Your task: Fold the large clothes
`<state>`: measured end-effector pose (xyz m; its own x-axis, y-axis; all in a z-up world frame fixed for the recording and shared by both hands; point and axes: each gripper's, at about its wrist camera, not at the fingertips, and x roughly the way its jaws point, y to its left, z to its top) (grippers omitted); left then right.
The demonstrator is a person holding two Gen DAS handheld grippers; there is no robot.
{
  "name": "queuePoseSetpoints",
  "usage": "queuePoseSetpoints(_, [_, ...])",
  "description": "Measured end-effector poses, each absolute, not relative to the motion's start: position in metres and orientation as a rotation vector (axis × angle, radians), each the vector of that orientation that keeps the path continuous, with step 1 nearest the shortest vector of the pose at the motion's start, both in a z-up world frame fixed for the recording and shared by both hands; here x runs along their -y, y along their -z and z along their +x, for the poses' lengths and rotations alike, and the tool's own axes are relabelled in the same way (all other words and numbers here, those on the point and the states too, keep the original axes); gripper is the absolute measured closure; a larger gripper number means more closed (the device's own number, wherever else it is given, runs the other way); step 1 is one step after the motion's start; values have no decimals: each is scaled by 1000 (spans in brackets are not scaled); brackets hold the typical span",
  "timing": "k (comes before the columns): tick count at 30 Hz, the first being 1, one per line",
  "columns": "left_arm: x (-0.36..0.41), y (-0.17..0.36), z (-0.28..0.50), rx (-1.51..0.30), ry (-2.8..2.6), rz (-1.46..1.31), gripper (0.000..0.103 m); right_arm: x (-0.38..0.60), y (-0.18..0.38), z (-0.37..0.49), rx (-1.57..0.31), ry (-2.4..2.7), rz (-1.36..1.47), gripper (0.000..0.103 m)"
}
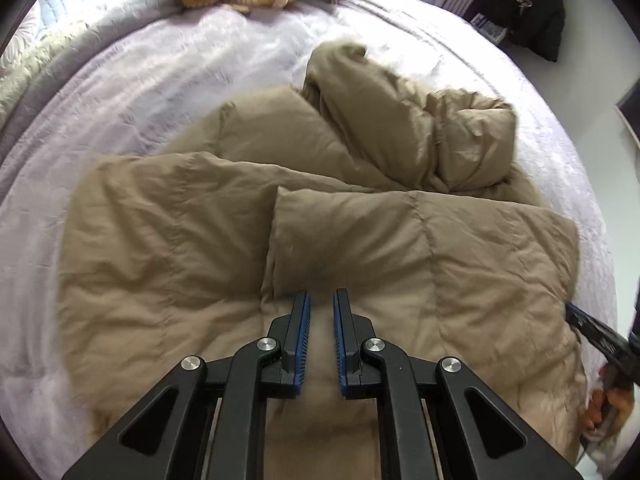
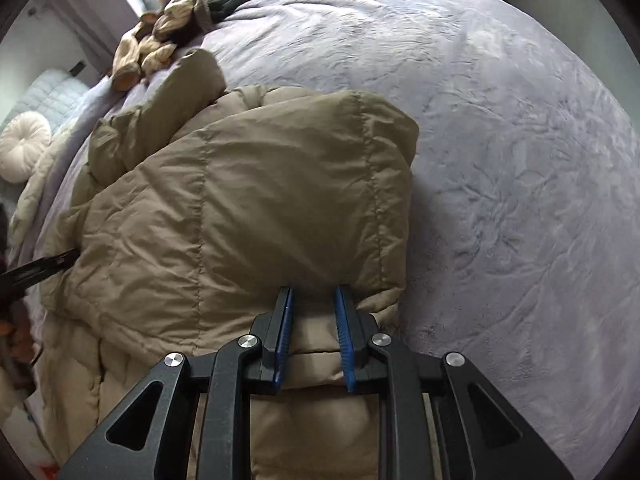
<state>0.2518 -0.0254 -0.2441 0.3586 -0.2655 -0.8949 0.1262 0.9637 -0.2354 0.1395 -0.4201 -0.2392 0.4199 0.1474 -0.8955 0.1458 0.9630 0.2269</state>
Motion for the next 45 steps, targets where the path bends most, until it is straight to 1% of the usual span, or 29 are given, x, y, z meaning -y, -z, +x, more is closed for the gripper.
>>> queuePoseSetpoints(3, [21,241,234,-1177,279,-117,90,422,239,141,-1136,9,294,81])
queuePoseSetpoints(6, [26,265,229,-1208,241,-16,90,425,239,137,-1133,3,284,81])
queuePoseSetpoints(10, [19,282,233,-1205,239,-74,90,413,244,135,-1129,3,247,81])
queuePoseSetpoints(16, [21,267,229,-1198,207,-56,90,409,245,142,-1133,14,236,80])
queuePoseSetpoints(21, [19,252,222,-1194,193,-63,90,413,228,139,-1136,19,276,78])
queuePoseSetpoints(26, [21,249,222,-1211,175,-49,90,414,212,135,-1132,12,297,77])
queuePoseSetpoints(28, [23,244,213,-1205,167,-53,90,414,207,130,-1133,10,307,75])
queuePoseSetpoints(32, [26,238,201,-1196,146,-66,90,416,200,117,-1127,1,350,61])
queuePoseSetpoints(34, [28,234,195,-1193,135,-61,90,416,198,109,-1130,-4,372,60])
queuePoseSetpoints(35, [29,233,193,-1192,131,-57,90,416,197,105,-1135,-7,380,58])
queuePoseSetpoints(36, [30,232,189,-1194,131,-56,89,416,197,101,-1140,-10,388,54])
queuePoseSetpoints(38, [31,232,185,-1200,124,-52,32,416,195,94,-1144,-14,401,50])
queuePoseSetpoints(39, [31,229,180,-1188,86,-43,0,416,194,91,-1146,-15,405,49])
queuePoseSetpoints(41, [32,223,172,-1148,60,-27,1,417,193,87,-1147,-20,416,48])
queuePoseSetpoints(45, [31,223,163,-1177,28,-53,1,418,193,78,-1144,-25,424,48])
